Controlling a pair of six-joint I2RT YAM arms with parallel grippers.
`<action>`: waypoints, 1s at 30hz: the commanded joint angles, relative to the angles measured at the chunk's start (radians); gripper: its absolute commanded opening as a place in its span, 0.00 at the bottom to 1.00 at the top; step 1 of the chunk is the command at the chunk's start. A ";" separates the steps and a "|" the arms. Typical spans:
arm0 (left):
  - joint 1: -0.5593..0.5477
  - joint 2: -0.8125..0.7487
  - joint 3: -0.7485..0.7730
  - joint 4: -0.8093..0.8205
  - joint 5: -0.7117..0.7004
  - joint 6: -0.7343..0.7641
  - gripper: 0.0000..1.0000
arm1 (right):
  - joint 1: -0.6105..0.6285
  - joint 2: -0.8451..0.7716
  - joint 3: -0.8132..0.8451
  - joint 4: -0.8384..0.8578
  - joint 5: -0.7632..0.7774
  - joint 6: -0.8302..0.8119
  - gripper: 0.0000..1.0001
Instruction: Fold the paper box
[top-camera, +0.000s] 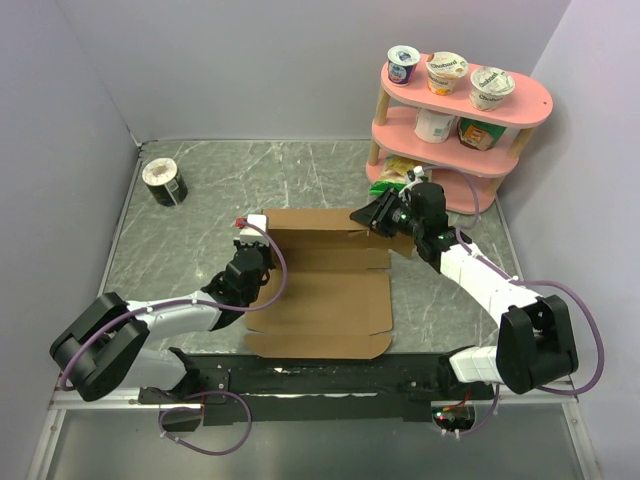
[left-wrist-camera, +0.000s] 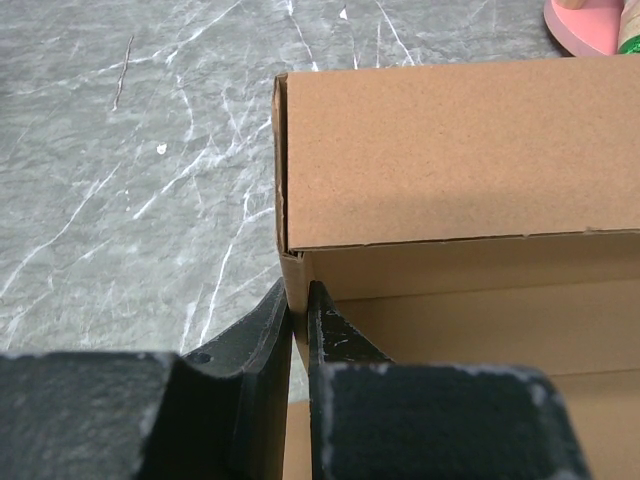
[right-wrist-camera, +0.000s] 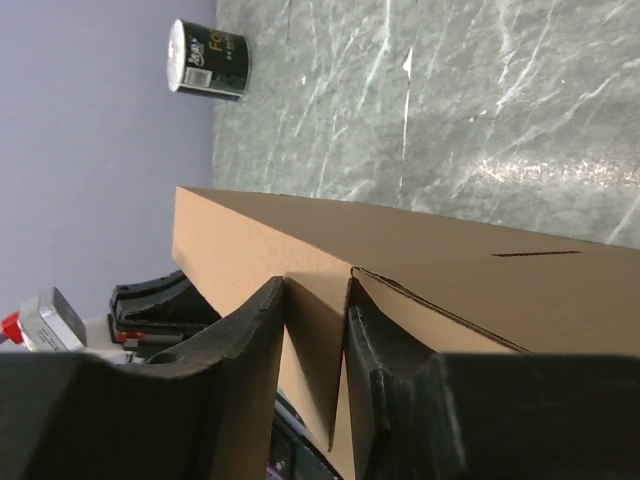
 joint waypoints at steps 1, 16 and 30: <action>-0.014 0.009 -0.001 -0.055 0.034 -0.007 0.09 | -0.007 -0.010 -0.004 0.050 0.000 -0.001 0.19; -0.014 0.026 0.045 -0.117 -0.006 -0.027 0.04 | -0.018 -0.235 -0.044 -0.111 0.101 -0.242 1.00; -0.013 0.038 0.106 -0.229 -0.005 -0.055 0.04 | 0.040 -0.606 -0.310 -0.435 0.321 -0.255 0.94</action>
